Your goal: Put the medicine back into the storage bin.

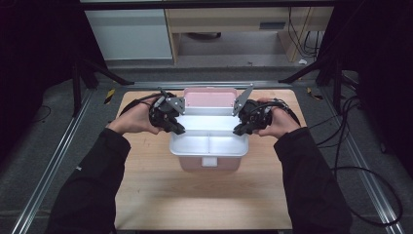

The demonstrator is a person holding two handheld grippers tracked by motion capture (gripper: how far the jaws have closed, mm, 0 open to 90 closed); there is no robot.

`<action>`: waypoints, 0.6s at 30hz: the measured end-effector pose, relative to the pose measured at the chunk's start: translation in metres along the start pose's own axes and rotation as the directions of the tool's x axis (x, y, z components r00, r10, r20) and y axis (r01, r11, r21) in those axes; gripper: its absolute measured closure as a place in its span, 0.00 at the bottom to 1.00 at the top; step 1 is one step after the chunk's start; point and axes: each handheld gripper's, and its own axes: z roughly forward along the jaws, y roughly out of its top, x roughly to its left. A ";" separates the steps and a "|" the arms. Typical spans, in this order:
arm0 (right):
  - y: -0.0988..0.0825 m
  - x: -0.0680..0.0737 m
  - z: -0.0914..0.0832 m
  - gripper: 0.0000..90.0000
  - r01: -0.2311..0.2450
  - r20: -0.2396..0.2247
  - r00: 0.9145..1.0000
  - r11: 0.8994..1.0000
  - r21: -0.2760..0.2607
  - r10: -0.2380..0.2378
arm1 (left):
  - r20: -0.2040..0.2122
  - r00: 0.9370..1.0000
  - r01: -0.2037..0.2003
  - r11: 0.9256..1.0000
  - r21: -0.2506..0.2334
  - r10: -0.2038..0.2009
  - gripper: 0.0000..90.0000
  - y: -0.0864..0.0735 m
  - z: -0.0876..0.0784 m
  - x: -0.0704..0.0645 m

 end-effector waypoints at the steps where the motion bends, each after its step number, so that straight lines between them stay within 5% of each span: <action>1: 0.000 -0.003 0.002 0.96 -0.001 0.001 1.000 1.000 -0.001 0.001 | 0.003 1.000 0.005 1.000 -0.007 -0.005 0.96 -0.001 0.002 0.004; 8: -0.004 -0.019 0.018 0.97 -0.024 -0.006 1.000 0.999 0.025 0.024 | 0.025 0.999 0.028 1.000 -0.009 -0.028 0.95 -0.007 0.022 0.025; 18: -0.015 -0.026 0.041 0.95 -0.047 -0.023 0.999 0.998 0.038 0.048 | 0.056 0.997 0.050 0.998 0.035 -0.052 0.94 -0.011 0.044 0.032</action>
